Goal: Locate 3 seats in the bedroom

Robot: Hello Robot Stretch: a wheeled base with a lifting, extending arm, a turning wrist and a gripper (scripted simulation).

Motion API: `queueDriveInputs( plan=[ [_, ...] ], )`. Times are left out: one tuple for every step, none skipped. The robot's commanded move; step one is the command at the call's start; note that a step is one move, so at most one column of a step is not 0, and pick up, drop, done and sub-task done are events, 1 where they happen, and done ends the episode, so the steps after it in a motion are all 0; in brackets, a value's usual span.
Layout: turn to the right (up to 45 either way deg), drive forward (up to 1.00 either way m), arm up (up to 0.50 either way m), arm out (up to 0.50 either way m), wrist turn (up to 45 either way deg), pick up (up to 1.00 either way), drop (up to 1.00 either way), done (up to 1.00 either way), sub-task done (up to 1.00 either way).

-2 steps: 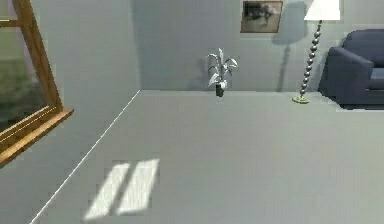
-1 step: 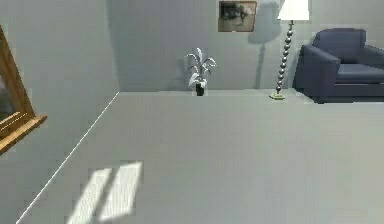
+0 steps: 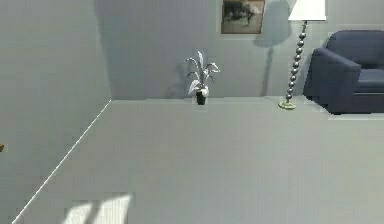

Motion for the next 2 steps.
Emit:
queueDriveInputs(
  plan=[
    [36.0, 0.00, 0.00, 0.00, 0.0, 0.00, 0.00, 0.00, 0.00],
    [0.0, 0.50, 0.00, 0.00, 0.0, 0.00, 0.00, 0.00, 0.00]
  ],
)
